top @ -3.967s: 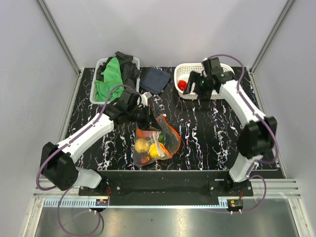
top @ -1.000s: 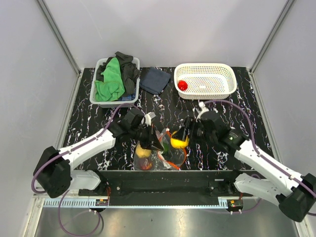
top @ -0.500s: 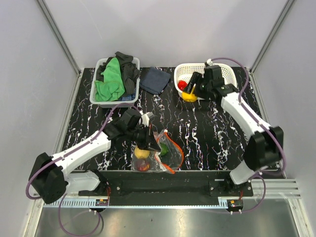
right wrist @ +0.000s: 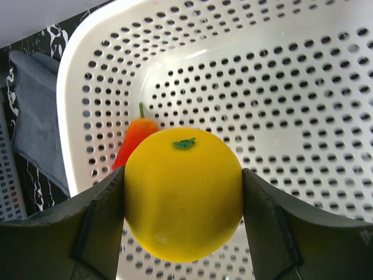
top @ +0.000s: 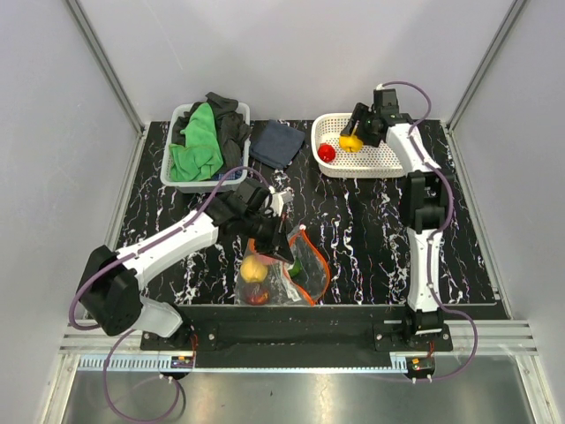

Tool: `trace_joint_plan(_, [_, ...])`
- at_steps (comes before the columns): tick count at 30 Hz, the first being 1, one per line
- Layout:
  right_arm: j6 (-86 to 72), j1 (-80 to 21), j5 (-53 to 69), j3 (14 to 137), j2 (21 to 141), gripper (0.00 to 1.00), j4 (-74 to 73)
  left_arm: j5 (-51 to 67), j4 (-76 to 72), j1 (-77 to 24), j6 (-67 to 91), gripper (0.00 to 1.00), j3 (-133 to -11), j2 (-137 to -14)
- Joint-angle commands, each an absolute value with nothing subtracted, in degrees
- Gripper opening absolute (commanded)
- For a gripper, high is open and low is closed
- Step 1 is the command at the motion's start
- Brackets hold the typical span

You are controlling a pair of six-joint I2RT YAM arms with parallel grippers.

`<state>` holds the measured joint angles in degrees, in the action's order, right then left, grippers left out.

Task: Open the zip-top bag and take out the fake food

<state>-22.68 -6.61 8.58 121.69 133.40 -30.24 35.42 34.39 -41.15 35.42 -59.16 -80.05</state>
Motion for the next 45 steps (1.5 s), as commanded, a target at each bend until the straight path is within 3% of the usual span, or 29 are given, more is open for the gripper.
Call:
trace_joint_plan(1, [-20.3,-7.0,12.0,135.2,141.2,0.67,-37.0,37.4,37.5,-40.8,30.2,0.0,-64.8,-81.6])
trace_joint_plan(6, [-19.9,-6.9,11.7,144.0,148.4,0.76,-40.4,37.6,39.1,-40.8,29.7,0.0,-66.2,-83.7])
trace_joint_plan(9, [-20.3,-6.8,11.7,144.3,149.1,0.8,-40.6,37.5,40.1,-40.7,29.7,0.0,-67.4,-84.5])
trace_joint_plan(10, [-20.2,-6.8,12.5,144.4,149.5,0.87,-40.5,37.3,40.6,-40.7,29.4,0.0,-68.3,-84.8])
trace_joint_plan(17, [-21.4,-6.8,12.7,144.7,147.5,0.99,-42.6,36.8,41.1,-40.6,29.7,0.0,-70.3,-86.2])
trace_joint_plan(25, [-23.5,-6.9,11.9,147.3,140.9,1.0,-52.1,38.8,41.2,-40.3,30.2,0.0,-71.5,-86.4])
trace_joint_plan(31, [-24.0,-8.0,7.6,132.4,124.1,1.0,-57.0,40.0,40.9,-40.3,29.8,0.0,-71.5,-86.3])
trace_joint_plan(40, [-22.6,-14.8,12.4,89.5,93.5,1.0,-53.2,40.3,40.4,-40.3,30.0,0.0,-71.9,-86.0])
trace_joint_plan(45, [-28.6,-23.5,17.5,70.6,77.9,0.97,-45.0,40.0,39.6,-40.3,31.5,0.0,-72.6,-85.2])
